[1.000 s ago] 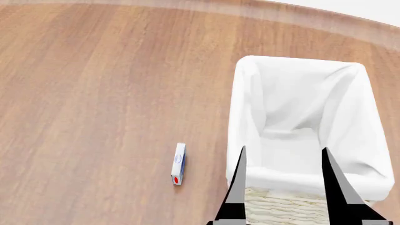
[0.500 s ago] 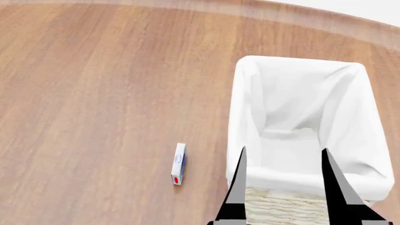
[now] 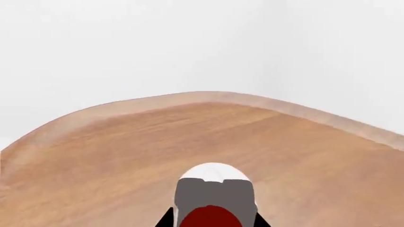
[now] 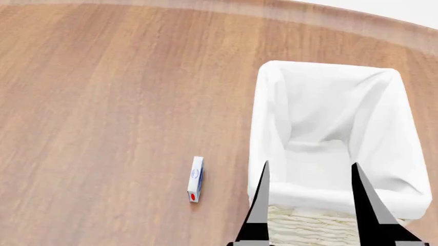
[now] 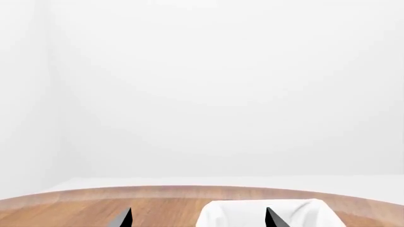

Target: Pick up the ketchup, and put it in the basket.

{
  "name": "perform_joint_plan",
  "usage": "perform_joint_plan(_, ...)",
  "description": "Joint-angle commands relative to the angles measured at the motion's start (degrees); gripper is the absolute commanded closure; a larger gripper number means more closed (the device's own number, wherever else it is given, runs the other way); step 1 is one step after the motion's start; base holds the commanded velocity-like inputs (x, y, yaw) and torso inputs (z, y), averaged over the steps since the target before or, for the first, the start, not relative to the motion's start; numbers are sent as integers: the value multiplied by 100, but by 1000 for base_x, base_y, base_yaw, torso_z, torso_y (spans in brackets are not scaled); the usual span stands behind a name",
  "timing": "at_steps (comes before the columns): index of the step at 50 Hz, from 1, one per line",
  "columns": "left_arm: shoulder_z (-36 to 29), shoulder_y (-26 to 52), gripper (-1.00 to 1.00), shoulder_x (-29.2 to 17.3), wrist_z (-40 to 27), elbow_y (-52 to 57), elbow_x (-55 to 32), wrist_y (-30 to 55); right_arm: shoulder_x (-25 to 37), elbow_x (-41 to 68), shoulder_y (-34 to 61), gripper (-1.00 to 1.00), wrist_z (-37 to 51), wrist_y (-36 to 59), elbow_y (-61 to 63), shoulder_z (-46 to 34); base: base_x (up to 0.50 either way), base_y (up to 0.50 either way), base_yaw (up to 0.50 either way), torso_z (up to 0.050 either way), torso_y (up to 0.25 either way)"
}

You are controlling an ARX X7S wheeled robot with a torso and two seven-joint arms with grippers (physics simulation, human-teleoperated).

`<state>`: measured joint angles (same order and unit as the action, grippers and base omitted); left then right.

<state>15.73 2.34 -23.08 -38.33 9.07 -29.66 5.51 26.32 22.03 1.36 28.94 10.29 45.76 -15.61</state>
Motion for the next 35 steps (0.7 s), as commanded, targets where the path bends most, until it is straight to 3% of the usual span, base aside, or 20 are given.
perform_joint_plan(1,-486,213,100,-435,475,1205,159,460,-109,-86,27,-100,-152,-40,-76,132,0,0,0,0,0)
perform_joint_plan(5,-853,606,100,-836,678,1676,62,966,-104,-67,45,-100,-144,-26,-61,131,0,0,0,0,0)
perform_joint_plan(21,-1556,1948,100,-1587,1335,1941,-337,2001,-75,7,62,-100,-128,-50,-54,167,0,0,0,0,0)
perform_joint_plan(35,-2386,2998,100,-1701,2276,1449,-566,2477,-41,71,77,-100,-162,-55,-92,144,0,0,0,0,0)
